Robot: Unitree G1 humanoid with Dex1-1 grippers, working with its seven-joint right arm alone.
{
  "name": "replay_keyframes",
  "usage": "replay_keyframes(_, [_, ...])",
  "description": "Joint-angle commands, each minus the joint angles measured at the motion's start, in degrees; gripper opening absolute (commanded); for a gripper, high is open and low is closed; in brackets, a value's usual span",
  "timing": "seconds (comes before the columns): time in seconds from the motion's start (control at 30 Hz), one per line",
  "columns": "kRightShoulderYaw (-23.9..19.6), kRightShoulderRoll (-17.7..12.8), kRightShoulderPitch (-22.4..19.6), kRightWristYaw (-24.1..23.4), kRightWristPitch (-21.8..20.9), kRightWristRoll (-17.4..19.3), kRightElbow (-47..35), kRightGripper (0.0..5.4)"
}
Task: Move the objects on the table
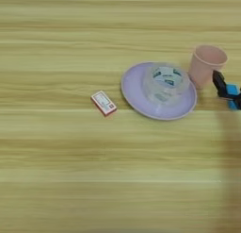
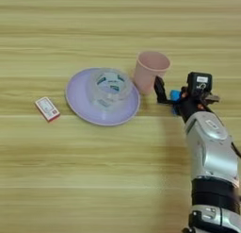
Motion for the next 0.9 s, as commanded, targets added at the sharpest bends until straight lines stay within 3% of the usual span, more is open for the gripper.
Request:
replay_keyframes(0.03, [0.1,-2.8,0.1,1.0,1.9,0.6,-9.3,5.35])
replay_keyframes(0.27, [-1.0,-5.5,6.3,5.0,5.7,1.0,-21.4,5.35])
replay_keyframes(0.47, [2.8,-6.6,8.6,9.2,2.6,-1.5,-28.2,5.35])
replay_keyframes(0.7, [10.5,-6.7,5.2,12.1,0.2,-7.1,-28.3,5.35])
replay_keyframes(0.9, [14.2,-6.2,3.2,12.9,-1.5,-10.1,-24.9,5.35])
